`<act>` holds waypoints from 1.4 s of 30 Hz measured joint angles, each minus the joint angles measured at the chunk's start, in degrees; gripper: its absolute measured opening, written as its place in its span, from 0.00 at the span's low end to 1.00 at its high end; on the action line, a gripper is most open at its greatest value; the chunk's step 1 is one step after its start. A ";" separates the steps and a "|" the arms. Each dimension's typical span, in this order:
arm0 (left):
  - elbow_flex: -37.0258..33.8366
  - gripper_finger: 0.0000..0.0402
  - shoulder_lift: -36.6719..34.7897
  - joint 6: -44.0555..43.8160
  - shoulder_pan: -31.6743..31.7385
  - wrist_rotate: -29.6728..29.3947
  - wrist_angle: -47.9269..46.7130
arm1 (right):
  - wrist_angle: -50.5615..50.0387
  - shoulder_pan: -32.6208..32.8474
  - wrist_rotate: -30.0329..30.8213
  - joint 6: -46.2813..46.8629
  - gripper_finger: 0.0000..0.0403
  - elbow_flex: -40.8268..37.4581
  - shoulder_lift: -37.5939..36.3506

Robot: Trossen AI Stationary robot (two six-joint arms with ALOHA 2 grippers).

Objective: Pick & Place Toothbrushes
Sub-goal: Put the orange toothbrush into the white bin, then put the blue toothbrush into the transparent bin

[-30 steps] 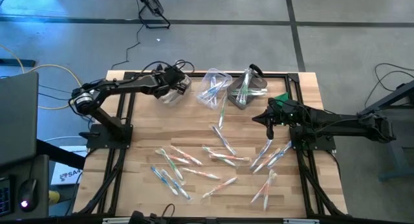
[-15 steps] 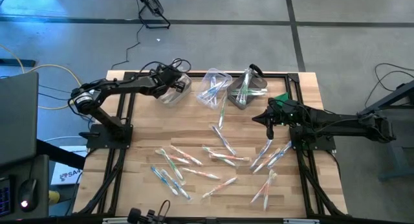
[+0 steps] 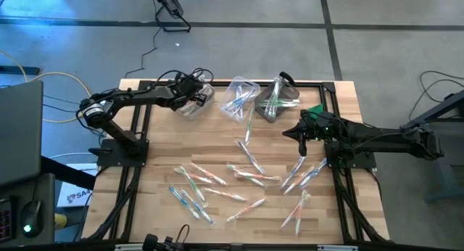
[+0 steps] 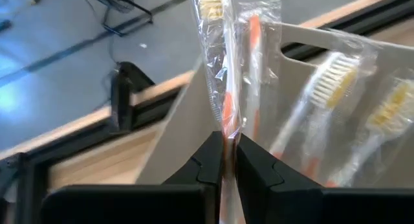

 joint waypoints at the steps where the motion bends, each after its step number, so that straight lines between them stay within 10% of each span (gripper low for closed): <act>1: 0.00 0.07 0.00 -0.38 0.01 1.27 -0.01 | 0.00 0.02 0.00 0.02 0.00 0.00 0.00; 18: 0.00 0.47 0.00 -2.13 -0.01 0.44 -0.02 | 0.00 0.02 0.00 0.02 0.00 0.00 0.00; 42: 5.80 0.27 -1.35 0.20 -3.44 1.42 -10.33 | -0.04 0.02 0.00 -0.54 0.00 0.02 -0.02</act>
